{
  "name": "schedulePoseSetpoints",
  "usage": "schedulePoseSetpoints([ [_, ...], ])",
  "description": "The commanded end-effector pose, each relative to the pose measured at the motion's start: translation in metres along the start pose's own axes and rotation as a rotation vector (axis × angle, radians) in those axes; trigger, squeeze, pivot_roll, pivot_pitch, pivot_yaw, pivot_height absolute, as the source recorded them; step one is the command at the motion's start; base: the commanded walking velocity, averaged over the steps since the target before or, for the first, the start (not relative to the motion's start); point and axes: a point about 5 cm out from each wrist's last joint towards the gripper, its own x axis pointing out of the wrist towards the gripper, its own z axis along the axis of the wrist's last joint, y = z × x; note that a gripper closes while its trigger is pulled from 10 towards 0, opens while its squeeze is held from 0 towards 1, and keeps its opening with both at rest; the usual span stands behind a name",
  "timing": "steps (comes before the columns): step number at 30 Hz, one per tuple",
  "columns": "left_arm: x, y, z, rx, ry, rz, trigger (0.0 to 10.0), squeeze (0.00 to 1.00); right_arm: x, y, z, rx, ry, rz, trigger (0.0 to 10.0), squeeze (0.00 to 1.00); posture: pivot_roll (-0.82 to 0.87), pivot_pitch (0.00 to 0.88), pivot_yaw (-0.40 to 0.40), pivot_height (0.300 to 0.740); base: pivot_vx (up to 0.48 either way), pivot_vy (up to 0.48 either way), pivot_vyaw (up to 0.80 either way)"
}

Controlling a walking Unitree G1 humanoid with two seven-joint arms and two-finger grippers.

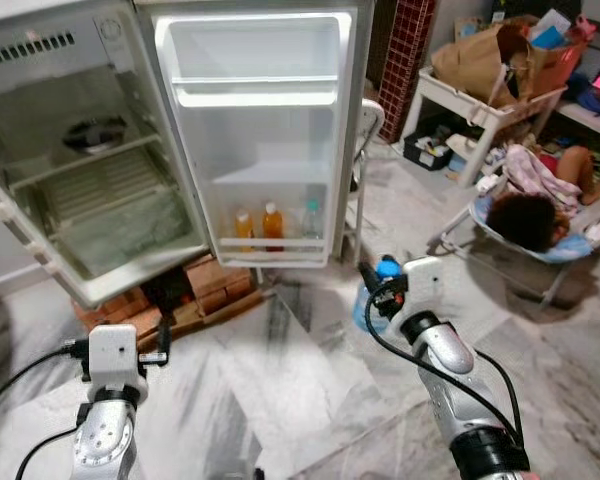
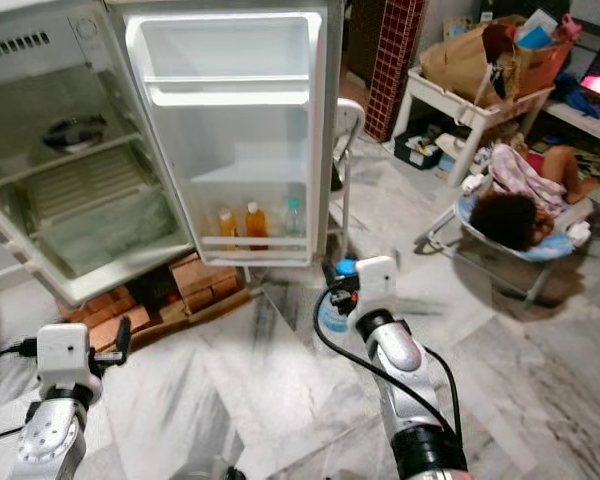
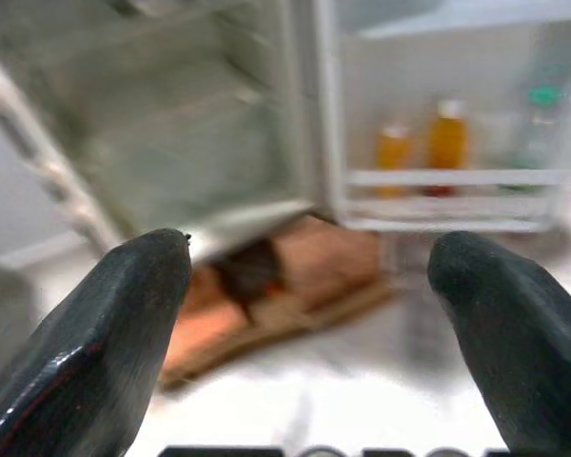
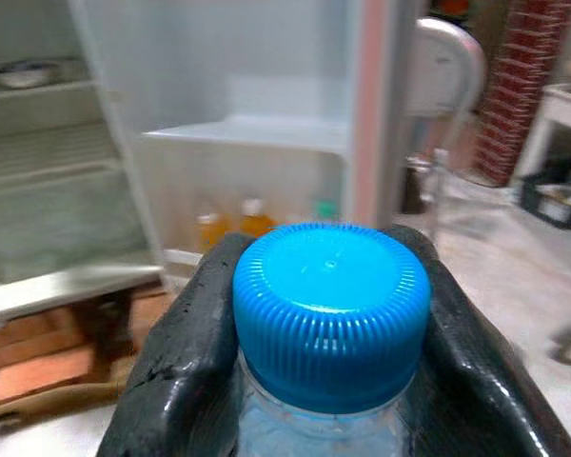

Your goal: Restocking fridge

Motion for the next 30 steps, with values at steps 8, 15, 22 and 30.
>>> schedulePoseSetpoints([
  [8, -0.001, -0.002, 0.003, 0.029, -0.026, 0.013, 10.0, 0.00, 0.006, 0.010, 0.005, -0.046, 0.000, 0.095, 10.0, 0.00, 0.06, 0.028, -0.006, 0.740, 0.105, 0.000, 0.00],
  [15, 0.001, 0.000, 0.004, 0.020, -0.028, 0.006, 10.0, 0.00, 0.005, 0.014, 0.014, -0.068, -0.068, 0.127, 10.0, 0.00, 0.06, 0.030, -0.006, 0.740, 0.352, 0.000, 0.45],
  [22, 0.004, -0.002, 0.005, 0.017, -0.032, 0.011, 10.0, 0.00, 0.007, 0.012, 0.017, -0.059, -0.073, 0.140, 10.0, 0.00, 0.05, 0.028, -0.007, 0.740, 0.389, 0.000, 0.63],
  [30, 0.005, -0.003, 0.005, 0.015, -0.034, 0.011, 10.0, 0.00, 0.009, 0.013, 0.017, -0.055, -0.066, 0.163, 10.0, 0.00, 0.05, 0.028, -0.012, 0.740, 0.396, 0.000, 0.34],
])
